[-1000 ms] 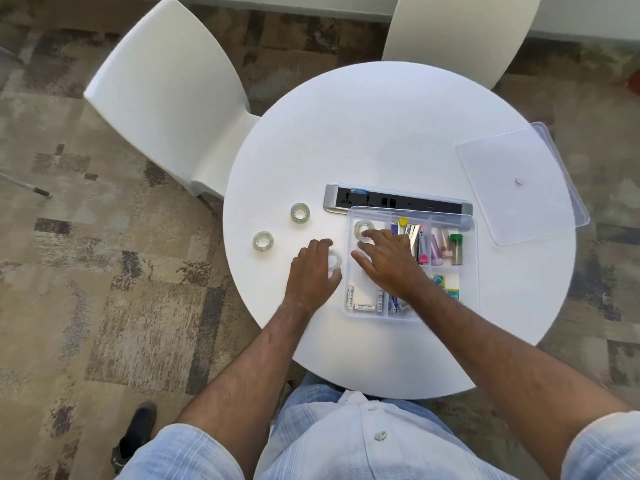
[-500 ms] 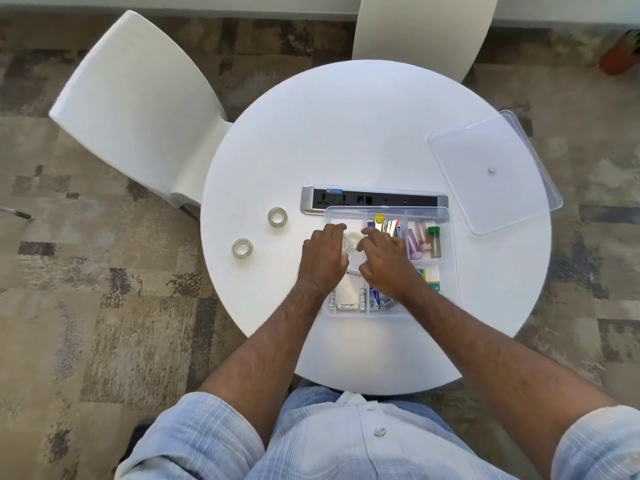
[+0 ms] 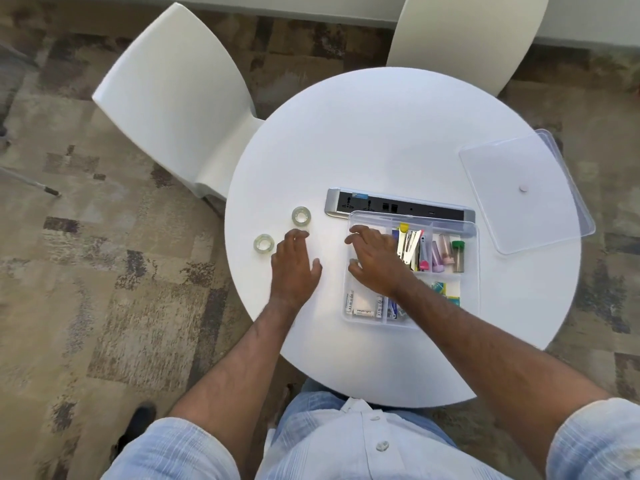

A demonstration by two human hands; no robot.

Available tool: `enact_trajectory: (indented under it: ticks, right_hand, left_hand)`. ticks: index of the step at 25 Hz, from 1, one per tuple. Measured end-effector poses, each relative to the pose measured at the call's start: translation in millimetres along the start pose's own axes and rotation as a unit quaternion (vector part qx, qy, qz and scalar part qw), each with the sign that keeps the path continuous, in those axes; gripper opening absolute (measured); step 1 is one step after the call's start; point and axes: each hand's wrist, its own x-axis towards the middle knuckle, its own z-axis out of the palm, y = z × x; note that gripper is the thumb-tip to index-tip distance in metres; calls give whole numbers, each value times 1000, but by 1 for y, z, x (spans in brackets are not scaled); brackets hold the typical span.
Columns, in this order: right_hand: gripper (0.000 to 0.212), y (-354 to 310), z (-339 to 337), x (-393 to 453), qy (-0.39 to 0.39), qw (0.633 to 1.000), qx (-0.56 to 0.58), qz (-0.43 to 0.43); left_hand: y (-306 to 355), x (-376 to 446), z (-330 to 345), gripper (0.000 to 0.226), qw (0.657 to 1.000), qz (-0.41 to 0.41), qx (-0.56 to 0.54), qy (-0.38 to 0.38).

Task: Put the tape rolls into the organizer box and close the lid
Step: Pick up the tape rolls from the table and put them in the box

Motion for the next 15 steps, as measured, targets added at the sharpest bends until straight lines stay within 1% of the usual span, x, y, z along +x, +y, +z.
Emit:
enact_trajectory:
  ticks: [5, 9, 13, 15]
  right_hand:
    - [60, -31, 4, 38, -45, 998, -28, -26]
    - [68, -43, 9, 73, -81, 996, -44, -19]
    - [70, -50, 20, 101, -133, 989, -61, -25]
    - [64, -52, 24, 112, -151, 985, -76, -33]
  left_hand:
    - [-55, 3, -14, 56, 998, -67, 11, -15]
    - [-76, 13, -18, 75, 993, -109, 6, -46]
    - [-91, 27, -20, 85, 990, -112, -3, -87]
    - [-96, 30, -18, 83, 988, -98, 1, -115]
